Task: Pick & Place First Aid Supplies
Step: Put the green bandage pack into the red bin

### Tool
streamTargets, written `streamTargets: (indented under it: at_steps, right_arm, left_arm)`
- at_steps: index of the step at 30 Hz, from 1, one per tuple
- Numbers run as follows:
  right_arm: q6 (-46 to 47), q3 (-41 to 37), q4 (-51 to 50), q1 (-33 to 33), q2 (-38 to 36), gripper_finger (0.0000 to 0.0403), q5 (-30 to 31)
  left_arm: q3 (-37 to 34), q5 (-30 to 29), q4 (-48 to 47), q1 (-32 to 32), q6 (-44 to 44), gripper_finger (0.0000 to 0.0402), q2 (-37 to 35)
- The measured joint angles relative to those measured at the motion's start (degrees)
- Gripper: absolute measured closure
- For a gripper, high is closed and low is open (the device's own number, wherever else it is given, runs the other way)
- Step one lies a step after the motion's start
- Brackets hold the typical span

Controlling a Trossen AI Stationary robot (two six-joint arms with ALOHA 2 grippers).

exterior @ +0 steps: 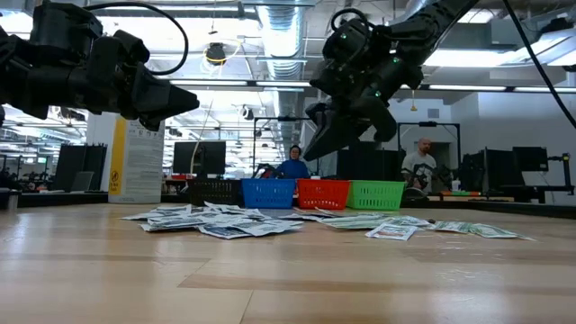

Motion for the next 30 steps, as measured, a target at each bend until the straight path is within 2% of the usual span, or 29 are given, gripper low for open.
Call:
streamTargets:
  at_steps: [8,19,25,30]
  right_arm:
    - [-7.3,0.0,-6.0,1.5,0.0,0.0399,-2.3]
    - [-4.7,0.0,-4.5,2.2,0.0,0.0396,-2.8]
    - [-3.5,0.0,-3.5,2.2,0.3,0.0356,-2.8]
    - [-3.5,0.1,-1.1,2.2,5.0,0.0315,-2.8]
  left_arm:
    - [0.0,0.0,0.0,0.0,0.0,0.0309,0.0]
    - [0.0,0.0,0.0,0.0,0.0,0.0309,0.0]
    - [0.0,0.0,0.0,0.0,0.0,0.0309,0.0]
    - [0.0,0.0,-0.1,0.0,0.0,0.0309,0.0]
